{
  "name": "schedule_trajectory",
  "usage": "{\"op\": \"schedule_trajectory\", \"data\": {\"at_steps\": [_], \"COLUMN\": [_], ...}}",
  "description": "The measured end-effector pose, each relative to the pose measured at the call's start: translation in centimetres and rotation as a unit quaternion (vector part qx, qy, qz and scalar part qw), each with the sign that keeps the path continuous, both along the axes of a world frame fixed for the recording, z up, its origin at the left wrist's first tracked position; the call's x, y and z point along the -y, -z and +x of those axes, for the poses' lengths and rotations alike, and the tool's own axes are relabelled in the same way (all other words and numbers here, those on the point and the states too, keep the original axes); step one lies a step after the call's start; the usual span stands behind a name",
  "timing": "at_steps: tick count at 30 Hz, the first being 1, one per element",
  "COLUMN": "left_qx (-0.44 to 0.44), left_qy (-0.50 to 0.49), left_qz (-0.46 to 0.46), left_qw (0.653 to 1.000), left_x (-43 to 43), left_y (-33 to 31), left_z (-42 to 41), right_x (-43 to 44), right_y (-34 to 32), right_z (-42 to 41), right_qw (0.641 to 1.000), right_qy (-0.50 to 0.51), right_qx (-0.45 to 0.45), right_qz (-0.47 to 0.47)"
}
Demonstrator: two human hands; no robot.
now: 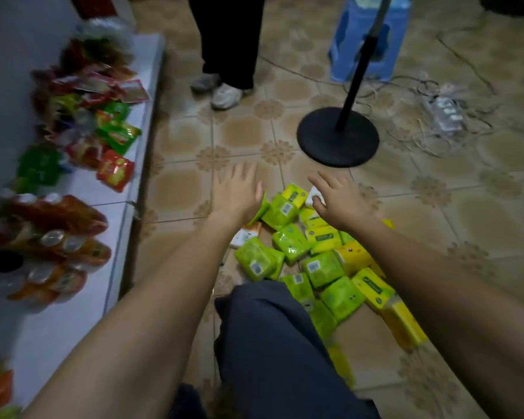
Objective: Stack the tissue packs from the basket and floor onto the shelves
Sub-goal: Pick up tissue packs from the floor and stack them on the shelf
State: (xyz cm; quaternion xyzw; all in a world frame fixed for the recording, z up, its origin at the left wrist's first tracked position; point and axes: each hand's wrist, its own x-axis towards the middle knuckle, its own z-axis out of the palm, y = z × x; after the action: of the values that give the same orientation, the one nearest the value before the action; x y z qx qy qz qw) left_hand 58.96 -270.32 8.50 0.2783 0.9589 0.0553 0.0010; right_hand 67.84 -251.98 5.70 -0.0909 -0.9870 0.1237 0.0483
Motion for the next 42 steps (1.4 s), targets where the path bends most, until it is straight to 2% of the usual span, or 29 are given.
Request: {"op": "schedule_trajectory", "data": {"at_steps": [3, 7, 12, 16, 17, 19, 20, 22, 27, 31, 35, 38, 42], "left_qx": [0.045, 0.116, 0.3, 0.332, 0.379, 0.514, 0.55, 0.572, 0.627, 0.639, 0.606, 0.576, 0.509], "left_qy": [0.034, 0.062, 0.036, 0.015, 0.023, 0.026, 0.019, -0.006, -0.095, -0.196, -0.254, -0.249, -0.216], "left_qz": [0.002, 0.02, 0.015, 0.049, 0.044, 0.033, 0.042, 0.065, 0.167, 0.252, 0.3, 0.359, 0.442], "left_qw": [0.998, 0.991, 0.953, 0.942, 0.924, 0.857, 0.834, 0.818, 0.755, 0.7, 0.692, 0.691, 0.707], "left_x": [-5.0, -10.3, -15.0, -17.9, -18.8, -20.5, -21.3, -22.6, -24.3, -24.4, -23.7, -21.9, -17.9], "left_y": [4.7, 12.8, 24.0, 29.6, 30.5, 32.6, 33.2, 34.5, 35.6, 34.3, 30.6, 26.8, 19.1], "left_z": [-2.7, -3.8, 0.1, 5.7, 7.0, 9.2, 9.9, 10.7, 11.6, 11.2, 9.8, 8.2, 5.4], "right_x": [-3.8, -8.1, -11.2, -13.4, -14.0, -15.2, -15.8, -17.0, -18.4, -17.2, -16.0, -14.9, -12.2], "right_y": [5.4, 13.9, 23.6, 28.3, 29.0, 29.8, 30.0, 30.3, 30.6, 28.8, 24.7, 20.0, 12.8], "right_z": [-0.7, -1.7, -0.6, 3.4, 4.5, 6.1, 6.5, 6.9, 6.1, 5.3, 4.7, 3.8, 1.3], "right_qw": [0.996, 0.984, 0.964, 0.95, 0.948, 0.942, 0.938, 0.932, 0.903, 0.863, 0.859, 0.872, 0.879], "right_qy": [0.08, 0.129, 0.157, 0.188, 0.199, 0.213, 0.214, 0.225, 0.283, 0.363, 0.37, 0.353, 0.317], "right_qx": [0.043, 0.12, 0.197, 0.234, 0.23, 0.24, 0.254, 0.265, 0.271, 0.215, 0.146, 0.103, 0.016], "right_qz": [-0.024, -0.03, -0.08, -0.086, -0.095, -0.099, -0.094, -0.103, -0.175, -0.278, -0.322, -0.324, -0.355]}}
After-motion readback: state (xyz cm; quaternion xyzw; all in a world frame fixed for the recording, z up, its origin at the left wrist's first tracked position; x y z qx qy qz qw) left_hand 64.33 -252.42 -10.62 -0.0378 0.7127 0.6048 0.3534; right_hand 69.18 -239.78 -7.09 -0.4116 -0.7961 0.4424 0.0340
